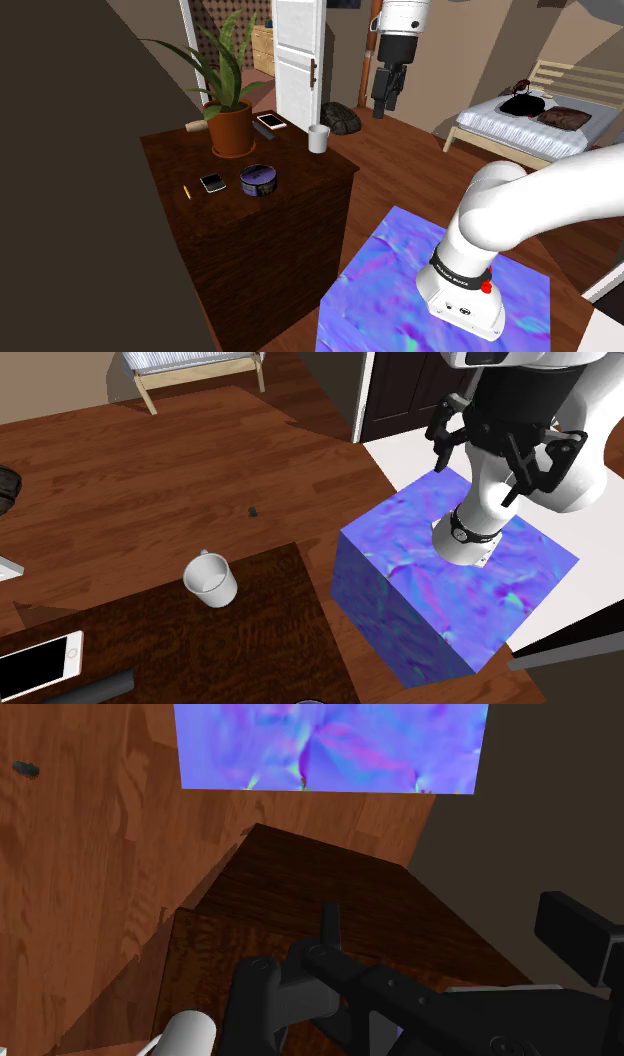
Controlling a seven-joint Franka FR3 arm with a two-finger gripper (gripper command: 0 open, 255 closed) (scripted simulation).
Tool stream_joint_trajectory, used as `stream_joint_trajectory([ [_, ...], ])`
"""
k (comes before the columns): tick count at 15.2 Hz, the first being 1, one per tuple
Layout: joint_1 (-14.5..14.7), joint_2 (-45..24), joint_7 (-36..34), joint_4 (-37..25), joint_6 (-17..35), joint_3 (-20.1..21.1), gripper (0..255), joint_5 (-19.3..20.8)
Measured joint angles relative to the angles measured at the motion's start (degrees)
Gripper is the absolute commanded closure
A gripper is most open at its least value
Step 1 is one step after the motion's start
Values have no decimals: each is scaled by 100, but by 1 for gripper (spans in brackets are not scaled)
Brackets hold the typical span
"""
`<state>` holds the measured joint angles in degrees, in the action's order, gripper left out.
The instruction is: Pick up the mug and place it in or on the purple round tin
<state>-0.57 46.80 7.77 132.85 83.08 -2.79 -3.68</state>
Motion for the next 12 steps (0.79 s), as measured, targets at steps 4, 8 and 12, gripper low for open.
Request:
stream_joint_trajectory([
  [4, -18, -329, 131, -21, 304, -76, 0, 109],
  [8, -63, -912, 383, 9, 926, -231, 0, 303],
  [12, -96, -1690, 628, -207, 1507, -394, 0, 459],
])
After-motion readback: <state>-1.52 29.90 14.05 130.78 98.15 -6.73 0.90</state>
